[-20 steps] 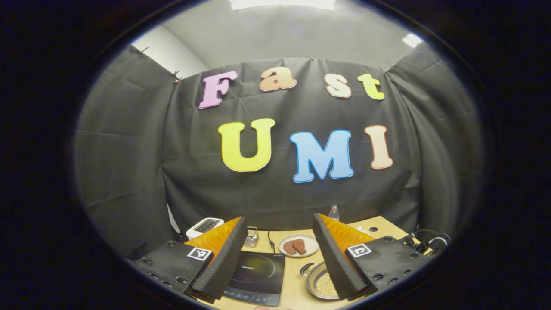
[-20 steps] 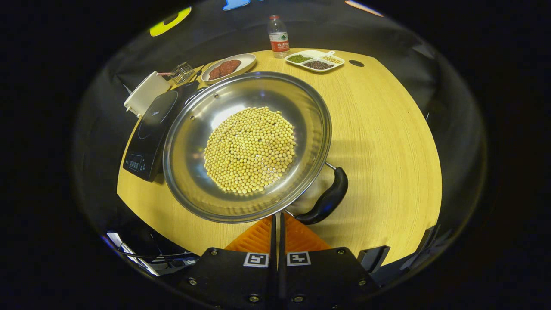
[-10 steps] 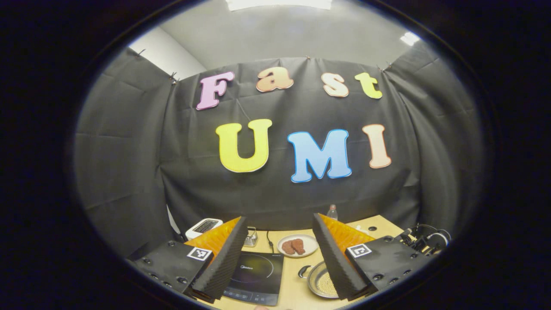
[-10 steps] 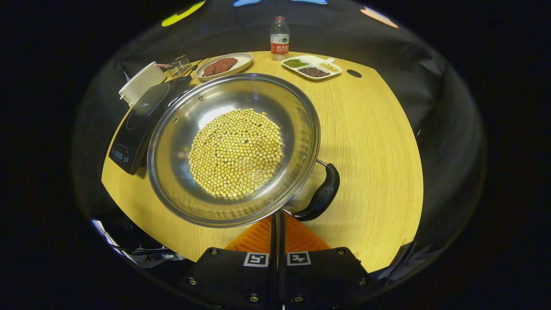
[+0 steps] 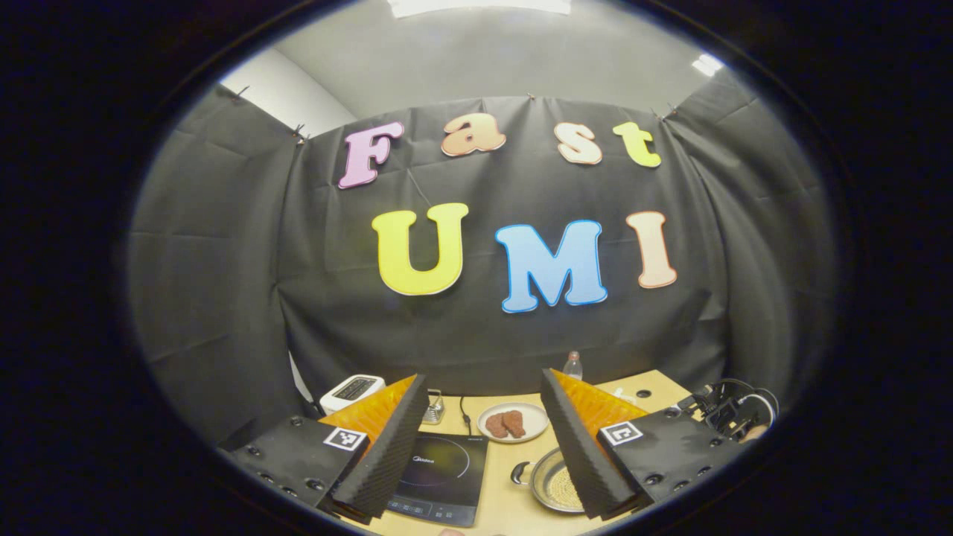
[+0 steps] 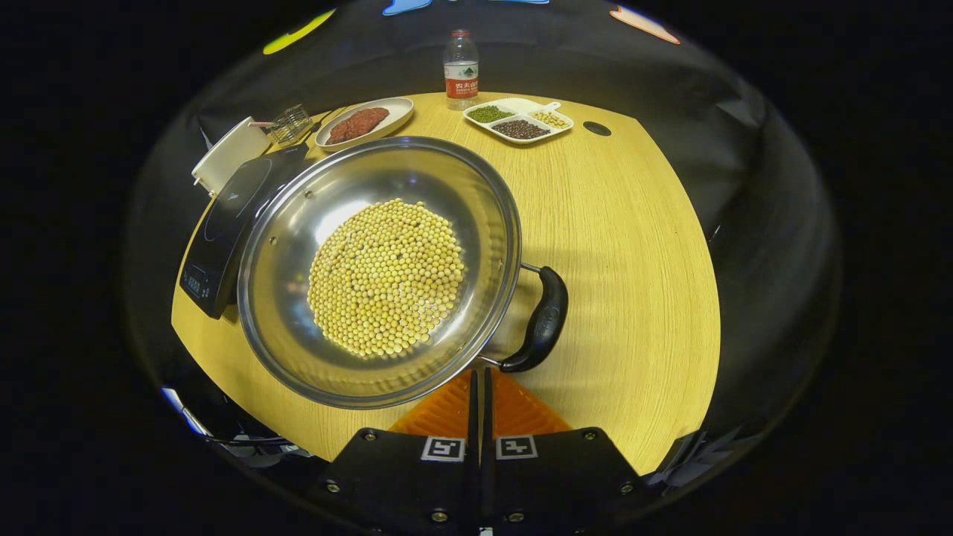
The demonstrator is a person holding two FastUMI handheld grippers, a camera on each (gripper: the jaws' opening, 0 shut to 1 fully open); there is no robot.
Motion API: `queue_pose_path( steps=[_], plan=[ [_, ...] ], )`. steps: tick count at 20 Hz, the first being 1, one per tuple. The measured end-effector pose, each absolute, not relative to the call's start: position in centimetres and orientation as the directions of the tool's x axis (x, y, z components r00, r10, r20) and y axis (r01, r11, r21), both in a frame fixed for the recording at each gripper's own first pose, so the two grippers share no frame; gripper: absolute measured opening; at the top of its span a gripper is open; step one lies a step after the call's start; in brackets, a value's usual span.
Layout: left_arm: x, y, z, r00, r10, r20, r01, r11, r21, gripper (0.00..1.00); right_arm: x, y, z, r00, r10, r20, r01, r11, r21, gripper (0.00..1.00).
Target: First push the handle of the pot to place it horizontally, then grasp the pot with both hands and set it on the induction cooktop.
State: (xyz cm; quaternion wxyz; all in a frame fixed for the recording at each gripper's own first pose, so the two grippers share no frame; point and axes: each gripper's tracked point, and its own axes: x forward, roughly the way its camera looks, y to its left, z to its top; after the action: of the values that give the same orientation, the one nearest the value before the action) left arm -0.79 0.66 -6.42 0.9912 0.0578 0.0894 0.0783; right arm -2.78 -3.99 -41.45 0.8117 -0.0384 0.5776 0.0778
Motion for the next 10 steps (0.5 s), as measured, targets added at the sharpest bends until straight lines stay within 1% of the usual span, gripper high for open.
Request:
queue_pose_path(
  steps=[1,2,7,10],
  plan=[
    [-0.8,0.5,-6.4,0.971,0.167,-0.171,-0.146,0.981,0.132,0.92,-2.4,-4.2,-41.5,0.322,0.081,-0.943,-0.167,0.986,0.028,0.01],
    [-0.7,0.4,-6.5,0.971,0.168,-0.172,-0.146,0.980,0.134,1.00,-2.0,-4.6,-41.5,0.325,0.075,-0.943,-0.159,0.987,0.024,0.01],
    [-0.4,0.1,-7.5,0.966,0.177,-0.190,-0.154,0.979,0.132,1.00,-0.4,-6.0,-41.5,0.348,0.059,-0.936,-0.145,0.989,0.009,0.01],
    [-0.3,-0.2,-8.2,0.962,0.184,-0.202,-0.159,0.978,0.134,1.00,0.1,-6.3,-41.5,0.345,0.071,-0.936,-0.147,0.989,0.020,0.01]
  ],
)
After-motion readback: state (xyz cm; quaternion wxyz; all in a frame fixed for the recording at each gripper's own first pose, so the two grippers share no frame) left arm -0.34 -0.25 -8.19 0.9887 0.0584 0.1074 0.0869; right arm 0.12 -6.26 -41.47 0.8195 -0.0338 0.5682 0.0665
